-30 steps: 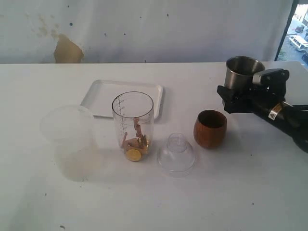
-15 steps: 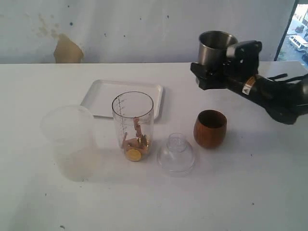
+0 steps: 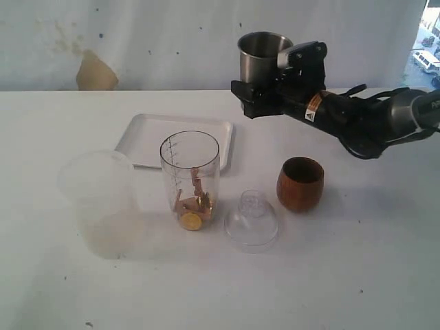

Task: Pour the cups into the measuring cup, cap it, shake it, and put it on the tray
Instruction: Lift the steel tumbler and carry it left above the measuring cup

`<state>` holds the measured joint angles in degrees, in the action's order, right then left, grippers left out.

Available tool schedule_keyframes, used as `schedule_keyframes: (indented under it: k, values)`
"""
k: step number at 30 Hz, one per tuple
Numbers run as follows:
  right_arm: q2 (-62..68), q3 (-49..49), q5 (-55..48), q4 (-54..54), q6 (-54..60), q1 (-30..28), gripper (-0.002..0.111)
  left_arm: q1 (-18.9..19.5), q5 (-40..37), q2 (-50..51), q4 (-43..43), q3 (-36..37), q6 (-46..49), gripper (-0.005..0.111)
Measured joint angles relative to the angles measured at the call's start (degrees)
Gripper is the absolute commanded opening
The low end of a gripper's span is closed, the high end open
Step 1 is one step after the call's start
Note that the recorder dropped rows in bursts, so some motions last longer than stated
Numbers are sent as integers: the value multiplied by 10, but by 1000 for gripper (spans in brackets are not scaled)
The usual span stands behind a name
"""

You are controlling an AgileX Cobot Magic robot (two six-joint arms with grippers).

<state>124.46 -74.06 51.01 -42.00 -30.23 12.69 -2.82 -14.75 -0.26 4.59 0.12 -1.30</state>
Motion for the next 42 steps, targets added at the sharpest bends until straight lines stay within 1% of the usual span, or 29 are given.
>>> schedule_keyframes:
  k: [5,14,22,27,32,42]
  values:
    - [8,-1,0,0,0,14,0,0,0,0,0,0,0,103]
    - [31,-1,6,-3,0,19,0,0,0,0,0,0,0,103]
    - [37,-2,8,-3,23,44,0,0,0,0,0,0,0,103]
    - [40,-6,9,-4,26,46,0,0,0,0,0,0,0,103]
    - [40,-7,6,-61,27,46,0,0,0,0,0,0,0,103]
    - [32,-7,5,-89,56,46,0,0,0,0,0,0,0,103]
